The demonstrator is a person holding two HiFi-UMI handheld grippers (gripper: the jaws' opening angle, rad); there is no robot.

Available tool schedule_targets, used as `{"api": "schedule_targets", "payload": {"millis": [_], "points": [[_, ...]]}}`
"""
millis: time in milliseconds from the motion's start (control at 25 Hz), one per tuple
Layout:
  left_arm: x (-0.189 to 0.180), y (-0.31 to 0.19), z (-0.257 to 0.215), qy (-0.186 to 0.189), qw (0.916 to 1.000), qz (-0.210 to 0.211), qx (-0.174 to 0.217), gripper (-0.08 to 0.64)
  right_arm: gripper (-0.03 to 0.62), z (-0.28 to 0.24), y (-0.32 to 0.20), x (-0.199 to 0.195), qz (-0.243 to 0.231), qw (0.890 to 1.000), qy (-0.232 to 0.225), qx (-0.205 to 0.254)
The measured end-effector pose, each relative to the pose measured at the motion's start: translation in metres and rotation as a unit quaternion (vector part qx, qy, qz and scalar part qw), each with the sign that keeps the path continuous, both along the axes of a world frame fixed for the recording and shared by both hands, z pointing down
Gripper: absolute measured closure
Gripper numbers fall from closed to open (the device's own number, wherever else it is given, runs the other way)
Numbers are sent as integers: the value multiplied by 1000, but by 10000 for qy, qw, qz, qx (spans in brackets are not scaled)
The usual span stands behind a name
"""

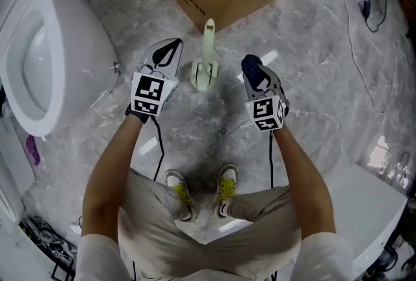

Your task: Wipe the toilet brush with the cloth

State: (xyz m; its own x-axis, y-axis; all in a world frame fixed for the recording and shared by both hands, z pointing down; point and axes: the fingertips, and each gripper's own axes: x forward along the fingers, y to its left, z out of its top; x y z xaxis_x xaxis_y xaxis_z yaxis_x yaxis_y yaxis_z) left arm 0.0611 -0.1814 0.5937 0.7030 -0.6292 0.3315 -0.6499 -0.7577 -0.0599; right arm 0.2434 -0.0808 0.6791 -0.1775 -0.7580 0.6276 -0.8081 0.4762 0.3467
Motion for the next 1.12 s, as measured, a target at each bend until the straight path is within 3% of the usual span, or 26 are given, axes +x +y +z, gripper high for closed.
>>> {"api": "schedule_targets", "payload": {"millis": [80, 200, 360, 600, 800, 920, 1120], "points": [[-9, -1, 7, -75, 9987, -338, -380, 560, 439, -12, 7, 8, 441, 9989, 126, 97], [-21, 24, -14, -264, 9960, -545, -656, 560, 437, -41, 28, 8, 1133, 9932, -252, -9], [-16, 70, -92, -375, 9963, -367, -678, 560, 437, -117, 66, -20, 825, 9947, -592, -139], [-6, 131, -233, -93, 9943, -507, -931, 560, 437, -257, 114, -53, 633, 9930, -965, -247], [-7, 163, -357, 0, 9955, -489, -806, 560, 436, -381, 133, -57, 683, 9886, -1340, -16], [-12, 186, -426, -139, 9971, -437, -602, 560, 436, -452, 145, -48, 824, 9842, -1566, 89], [-17, 221, -524, -63, 9976, -516, -451, 560, 436, -558, 158, -37, 908, 9784, -1830, 318]]}}
